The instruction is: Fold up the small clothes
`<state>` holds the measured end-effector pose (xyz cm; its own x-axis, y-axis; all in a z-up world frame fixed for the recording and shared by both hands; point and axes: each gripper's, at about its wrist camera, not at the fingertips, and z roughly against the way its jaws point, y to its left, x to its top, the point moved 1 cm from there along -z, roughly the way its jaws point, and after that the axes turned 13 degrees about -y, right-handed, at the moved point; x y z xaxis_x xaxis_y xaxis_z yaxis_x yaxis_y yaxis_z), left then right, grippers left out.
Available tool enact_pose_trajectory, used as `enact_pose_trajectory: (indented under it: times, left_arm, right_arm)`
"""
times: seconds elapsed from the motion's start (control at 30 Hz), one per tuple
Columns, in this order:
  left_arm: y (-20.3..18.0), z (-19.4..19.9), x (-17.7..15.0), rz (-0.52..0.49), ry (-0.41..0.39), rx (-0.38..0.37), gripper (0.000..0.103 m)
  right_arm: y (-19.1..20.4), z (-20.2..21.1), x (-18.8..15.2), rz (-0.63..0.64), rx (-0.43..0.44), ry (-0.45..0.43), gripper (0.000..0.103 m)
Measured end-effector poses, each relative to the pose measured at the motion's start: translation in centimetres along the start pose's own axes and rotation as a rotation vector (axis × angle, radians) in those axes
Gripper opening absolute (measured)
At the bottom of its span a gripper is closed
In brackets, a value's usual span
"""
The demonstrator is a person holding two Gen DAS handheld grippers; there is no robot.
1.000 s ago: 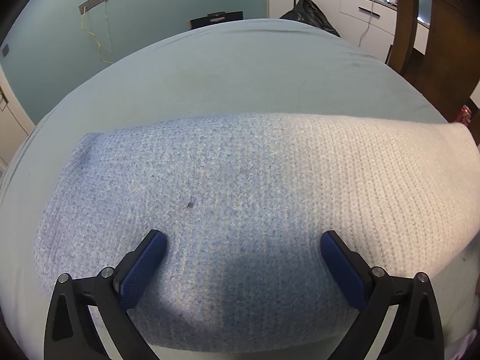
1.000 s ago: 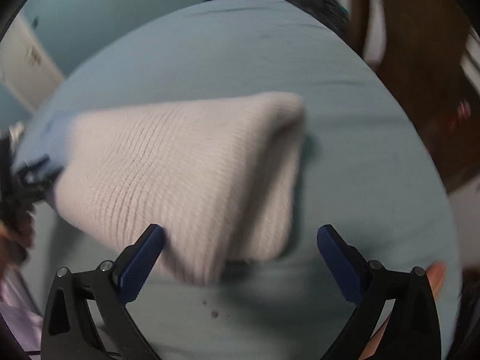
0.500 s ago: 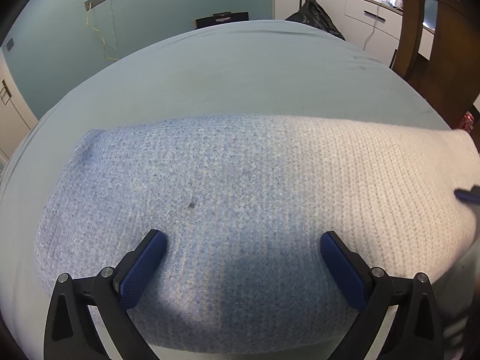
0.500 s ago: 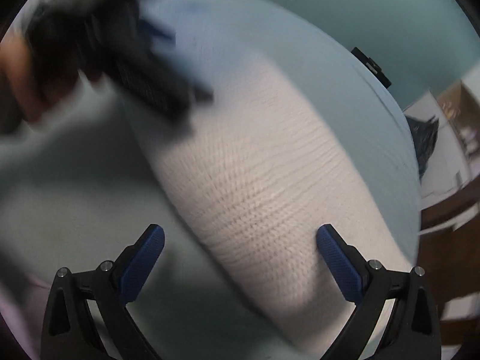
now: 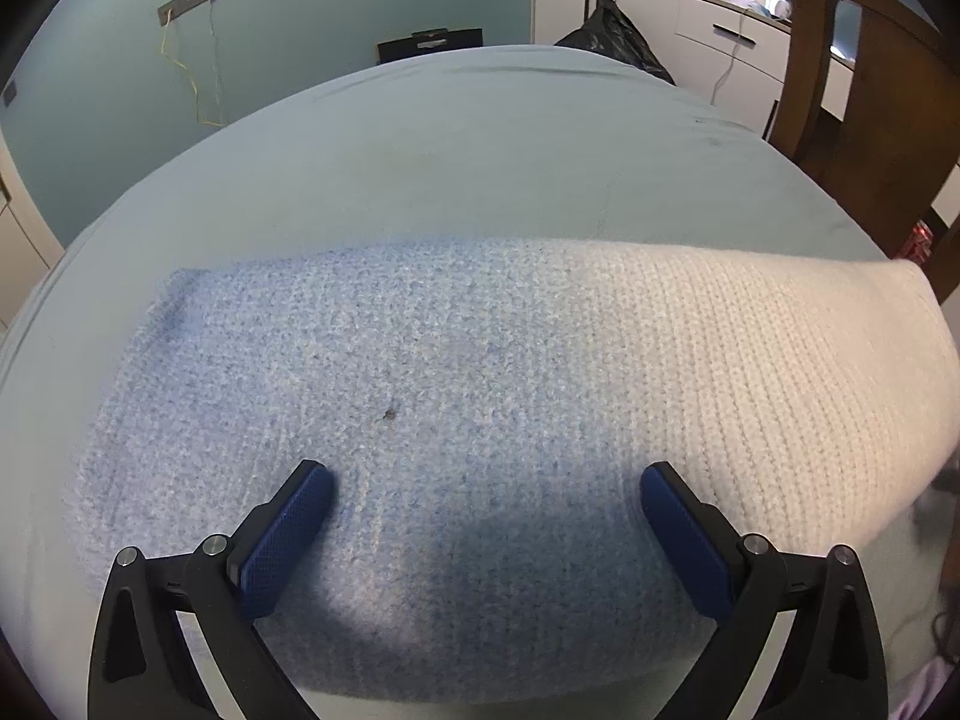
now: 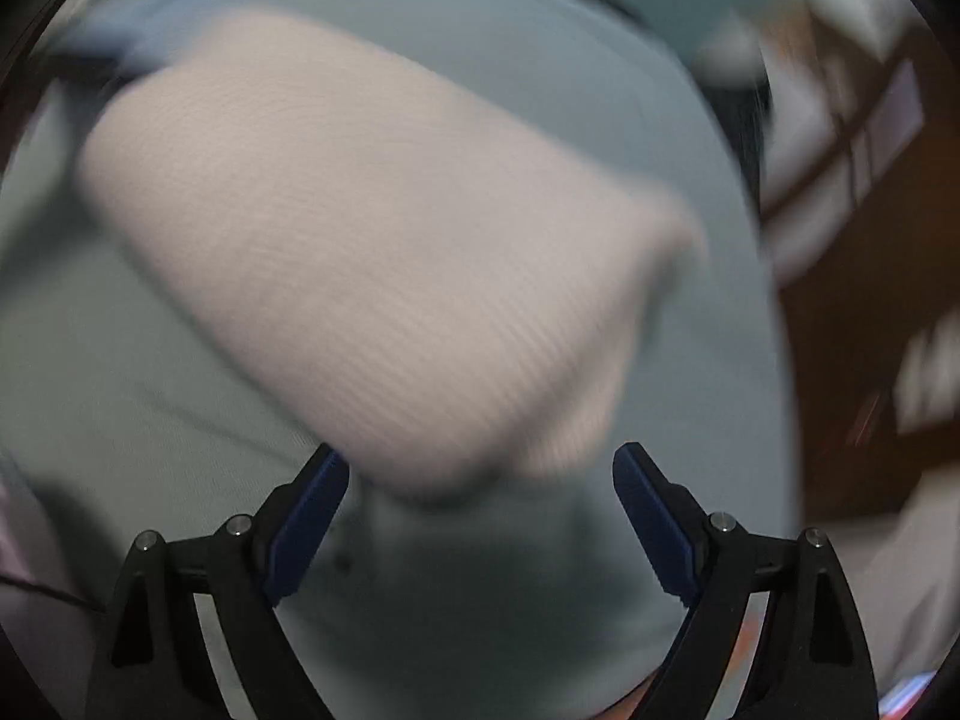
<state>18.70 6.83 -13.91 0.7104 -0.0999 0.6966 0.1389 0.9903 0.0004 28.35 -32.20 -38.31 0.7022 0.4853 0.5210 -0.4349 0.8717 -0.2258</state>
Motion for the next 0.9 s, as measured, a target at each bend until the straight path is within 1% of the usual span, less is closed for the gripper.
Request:
enact_pose_trajectory:
  times: [0.03, 0.07, 0.1, 0.13, 0.2, 0.27, 0.33, 0.37, 0.43, 0.5, 0.53, 0.57, 0.6, 0.67, 0.73, 0.77, 0.8, 0.83, 0.87, 0.9]
  left_arm:
    - [0.1, 0.4, 0.1, 0.003, 0.004, 0.002, 0.103]
    - [0.6, 1.1, 0.2, 0.008, 0.012, 0.016, 0.103]
    - [0.9, 1.5, 0.3, 0.010, 0.017, 0.029, 0.103]
    - [1.2, 2.0, 0.4, 0.010, 0.018, 0.041, 0.103]
    - [2.1, 3.3, 0.5, 0.022, 0.005, 0.054, 0.103]
    - [2.9, 4.4, 0.5, 0.047, -0.009, 0.043, 0.103]
    - [3.8, 5.0, 0.3, 0.074, -0.005, 0.036, 0.103]
    - [4.1, 5.2, 0.4, 0.085, 0.002, 0.035, 0.103]
    - [4.5, 5.4, 0.3, 0.086, 0.005, 0.035, 0.103]
    - [4.9, 5.4, 0.2, 0.074, 0.005, 0.056, 0.103]
    - [4.9, 5.4, 0.2, 0.073, 0.008, 0.060, 0.103]
    - [5.0, 5.2, 0.0, 0.077, 0.012, 0.060, 0.103]
    - [5.0, 5.2, 0.0, 0.083, 0.014, 0.061, 0.103]
    - [5.6, 5.1, -0.1, 0.102, 0.020, 0.066, 0.103]
    - [6.0, 5.0, -0.2, 0.121, 0.026, 0.063, 0.103]
    - [6.1, 4.9, -0.5, 0.124, 0.030, 0.062, 0.103]
    - [6.1, 4.8, -0.6, 0.124, 0.033, 0.067, 0.103]
    - [6.1, 4.7, -0.8, 0.122, 0.037, 0.074, 0.103]
    - [6.1, 4.6, -0.9, 0.118, 0.044, 0.080, 0.103]
    - [6.2, 4.6, -1.0, 0.116, 0.047, 0.080, 0.103]
  right_arm:
    - [-1.1, -0.2, -0.4, -0.153, 0.048, 0.053, 0.087]
    - [-2.0, -0.2, -0.7, -0.299, 0.121, 0.088, 0.087]
    - [-2.5, 0.1, -0.8, -0.406, 0.200, 0.099, 0.087]
    - [-2.7, 0.5, -0.9, -0.560, 0.326, 0.114, 0.087]
    - [-2.3, 0.8, -1.1, -0.765, 0.467, 0.172, 0.088]
    - [-0.9, 0.3, -2.2, -1.099, 0.675, 0.248, 0.088]
    - [0.1, -1.0, -2.7, -1.305, 0.762, 0.270, 0.088]
    - [0.9, -1.6, -3.0, -1.376, 0.763, 0.273, 0.088]
    - [1.4, -2.6, -2.8, -1.386, 0.716, 0.257, 0.088]
    - [2.4, -3.5, -2.9, -1.375, 0.674, 0.233, 0.088]
    - [1.5, -3.9, -3.1, -1.390, 0.660, 0.204, 0.088]
    - [1.4, -4.0, -3.1, -1.406, 0.657, 0.168, 0.088]
    - [1.2, -3.1, -3.6, -1.415, 0.653, 0.128, 0.088]
    - [0.9, -2.4, -2.9, -1.396, 0.615, 0.067, 0.088]
    - [1.1, -2.8, -2.3, -1.389, 0.601, 0.065, 0.088]
    - [1.0, -2.9, -2.4, -1.404, 0.607, 0.066, 0.088]
    - [-0.2, -3.4, -2.4, -1.422, 0.621, 0.068, 0.088]
    - [0.5, -3.6, -2.5, -1.433, 0.630, 0.073, 0.088]
    - [-1.0, -4.3, -2.5, -1.440, 0.629, 0.076, 0.088]
    - [-1.1, -4.3, -2.3, -1.442, 0.623, 0.079, 0.088]
